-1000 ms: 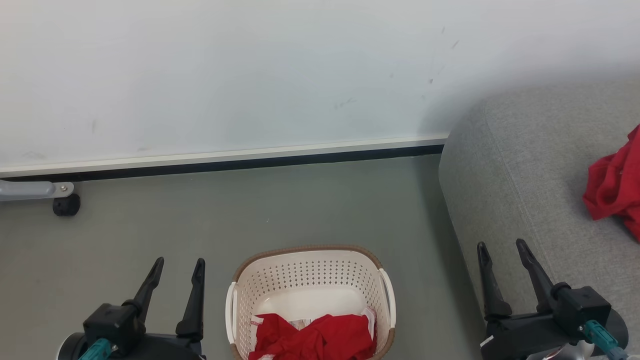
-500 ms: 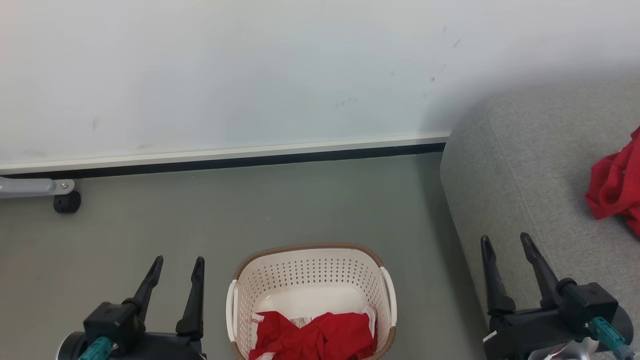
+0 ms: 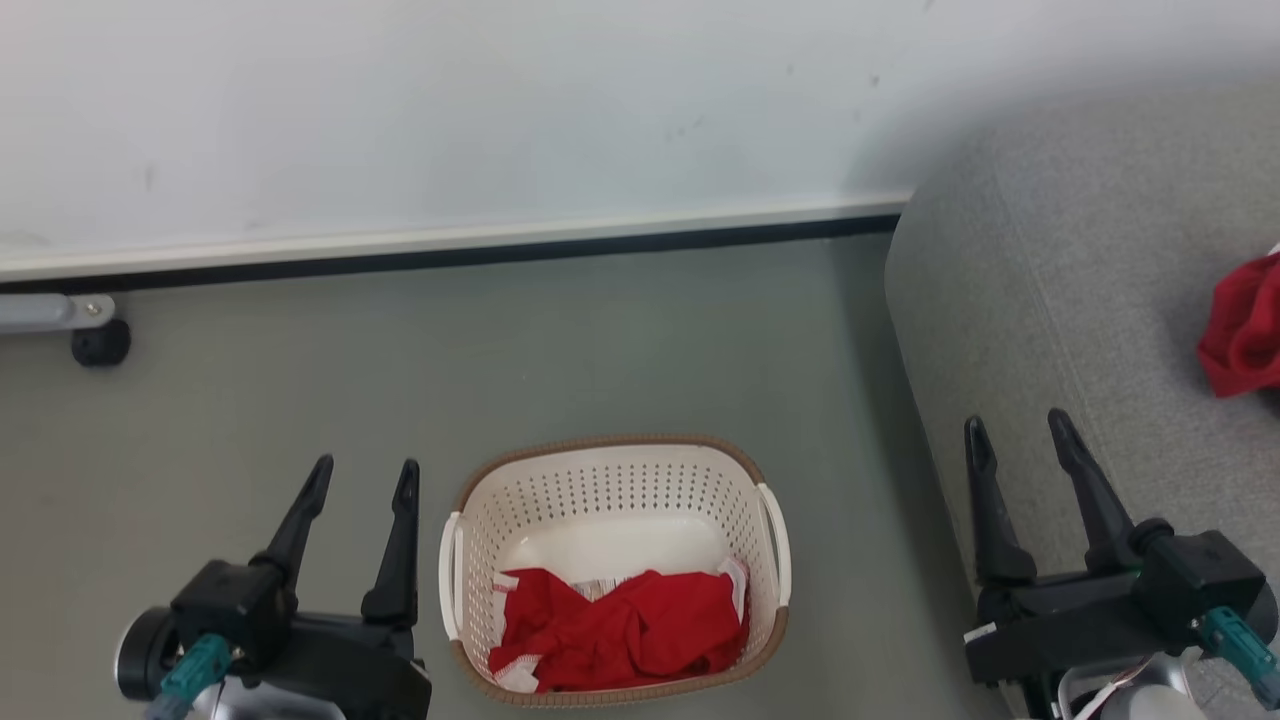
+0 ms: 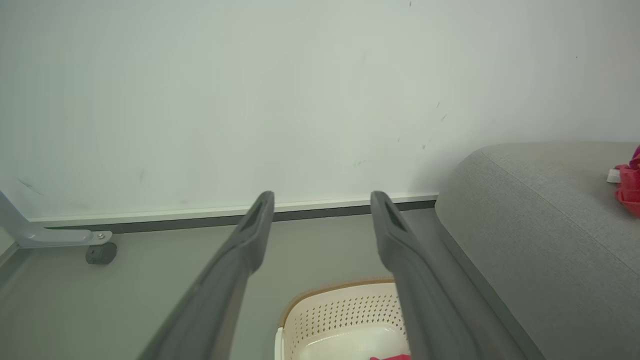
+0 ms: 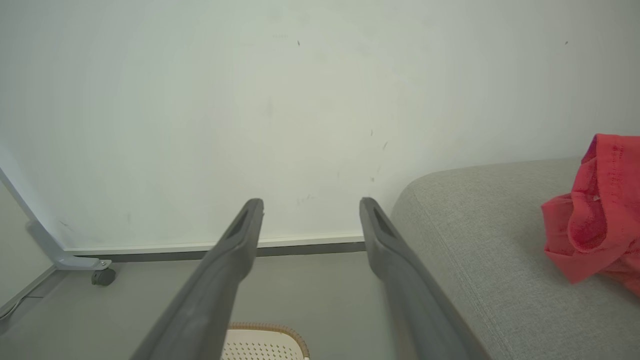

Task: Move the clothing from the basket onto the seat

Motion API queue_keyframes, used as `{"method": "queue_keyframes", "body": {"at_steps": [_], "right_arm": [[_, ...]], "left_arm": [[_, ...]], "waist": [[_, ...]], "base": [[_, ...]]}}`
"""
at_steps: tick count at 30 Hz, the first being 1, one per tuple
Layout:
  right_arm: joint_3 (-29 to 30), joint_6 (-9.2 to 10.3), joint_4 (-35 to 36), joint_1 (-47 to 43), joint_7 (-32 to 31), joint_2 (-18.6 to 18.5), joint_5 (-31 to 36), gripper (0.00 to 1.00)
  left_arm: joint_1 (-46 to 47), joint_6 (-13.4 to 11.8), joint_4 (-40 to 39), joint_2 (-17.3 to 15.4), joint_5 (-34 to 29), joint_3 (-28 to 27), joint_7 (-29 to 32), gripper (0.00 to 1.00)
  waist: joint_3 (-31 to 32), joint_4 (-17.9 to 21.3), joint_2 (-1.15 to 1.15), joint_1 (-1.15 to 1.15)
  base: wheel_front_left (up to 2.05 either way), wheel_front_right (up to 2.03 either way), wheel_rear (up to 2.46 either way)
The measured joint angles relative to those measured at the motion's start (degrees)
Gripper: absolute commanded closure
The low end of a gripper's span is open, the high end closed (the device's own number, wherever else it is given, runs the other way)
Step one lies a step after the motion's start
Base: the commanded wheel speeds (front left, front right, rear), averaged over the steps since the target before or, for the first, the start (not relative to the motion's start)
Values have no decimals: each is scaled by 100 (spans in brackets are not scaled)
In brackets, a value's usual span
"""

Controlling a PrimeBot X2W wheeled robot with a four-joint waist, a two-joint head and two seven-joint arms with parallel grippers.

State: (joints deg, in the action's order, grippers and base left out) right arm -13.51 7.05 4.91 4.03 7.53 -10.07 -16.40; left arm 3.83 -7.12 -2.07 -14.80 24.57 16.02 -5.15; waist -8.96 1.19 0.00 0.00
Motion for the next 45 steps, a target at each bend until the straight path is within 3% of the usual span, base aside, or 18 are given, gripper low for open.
{"method": "queue_keyframes", "body": {"at_steps": [13, 32, 45], "right_arm": [[126, 2, 461, 530, -57, 171, 234, 0], [-226, 9, 918, 1561, -88, 502, 546, 0], [-530, 9, 665, 1901, 133, 633, 520, 0]], "left_arm": [[871, 67, 235, 44, -108, 182, -4, 0], [2178, 568, 1433, 56, -385, 568, 211, 0], [2689, 973, 2687, -122, -500, 865, 563, 0]], "waist": [[-969, 151, 0, 1], [-2542, 681, 1, 1], [-3369, 1384, 1, 0]], "base": [[0, 0, 0], [0, 0, 0], [0, 0, 0]]}}
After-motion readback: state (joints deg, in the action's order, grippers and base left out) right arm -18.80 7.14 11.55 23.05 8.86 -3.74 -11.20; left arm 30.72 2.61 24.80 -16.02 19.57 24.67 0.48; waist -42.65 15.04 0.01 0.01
